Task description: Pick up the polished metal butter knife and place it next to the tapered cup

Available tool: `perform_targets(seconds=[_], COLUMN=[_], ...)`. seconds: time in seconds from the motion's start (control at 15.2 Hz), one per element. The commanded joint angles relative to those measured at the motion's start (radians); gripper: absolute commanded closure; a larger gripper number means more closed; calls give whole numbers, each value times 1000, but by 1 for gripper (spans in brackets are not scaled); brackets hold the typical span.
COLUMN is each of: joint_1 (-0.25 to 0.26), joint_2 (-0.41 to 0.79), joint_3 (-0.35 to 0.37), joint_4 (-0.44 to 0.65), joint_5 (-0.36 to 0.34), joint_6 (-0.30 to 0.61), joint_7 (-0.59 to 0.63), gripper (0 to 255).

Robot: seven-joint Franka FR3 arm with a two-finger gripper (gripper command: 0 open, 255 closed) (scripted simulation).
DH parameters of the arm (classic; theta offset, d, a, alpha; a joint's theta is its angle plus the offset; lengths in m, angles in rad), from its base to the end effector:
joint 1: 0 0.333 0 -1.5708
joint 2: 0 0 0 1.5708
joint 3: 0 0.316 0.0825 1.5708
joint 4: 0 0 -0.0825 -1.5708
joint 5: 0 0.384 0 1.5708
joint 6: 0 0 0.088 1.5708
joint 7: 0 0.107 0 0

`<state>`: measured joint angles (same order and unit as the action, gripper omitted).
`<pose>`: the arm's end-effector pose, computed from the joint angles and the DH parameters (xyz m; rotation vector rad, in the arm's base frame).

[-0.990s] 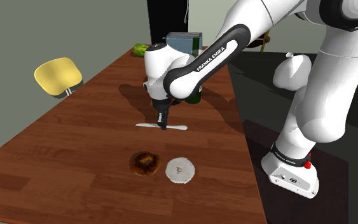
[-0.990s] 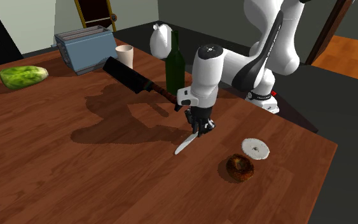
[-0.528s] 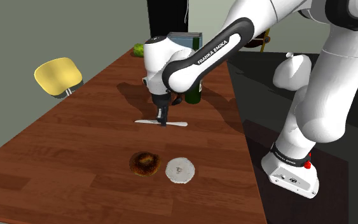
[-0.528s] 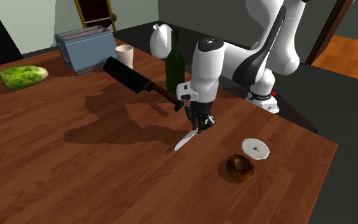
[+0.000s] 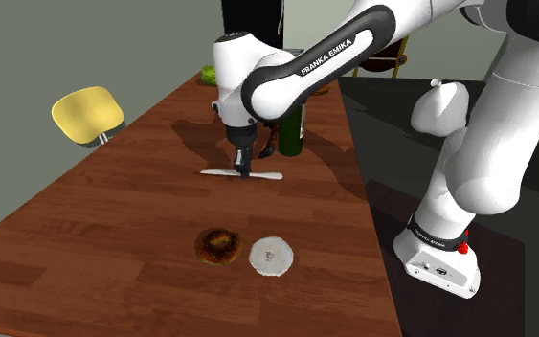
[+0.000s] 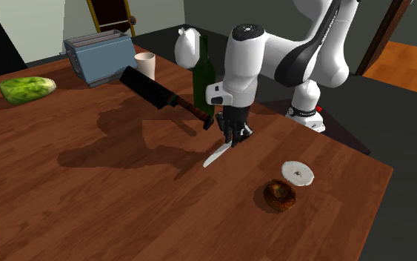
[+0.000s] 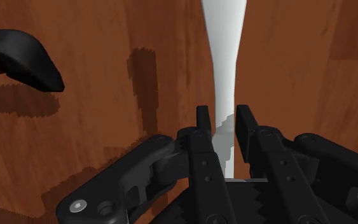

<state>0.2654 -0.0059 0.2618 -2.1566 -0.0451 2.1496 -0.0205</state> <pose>0.4632 0.2676 0.4009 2.9770 0.8761 0.0133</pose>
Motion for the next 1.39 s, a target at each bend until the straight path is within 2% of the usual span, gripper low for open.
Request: perform_targets(seconds=[0.0, 1.32], joint_1=[-1, -3], joint_2=[-13, -83], joint_3=[-1, -6], joint_4=[15, 212], joint_5=[5, 28], joint_6=[-28, -291], joint_7=[-6, -30], gripper=[255, 255])
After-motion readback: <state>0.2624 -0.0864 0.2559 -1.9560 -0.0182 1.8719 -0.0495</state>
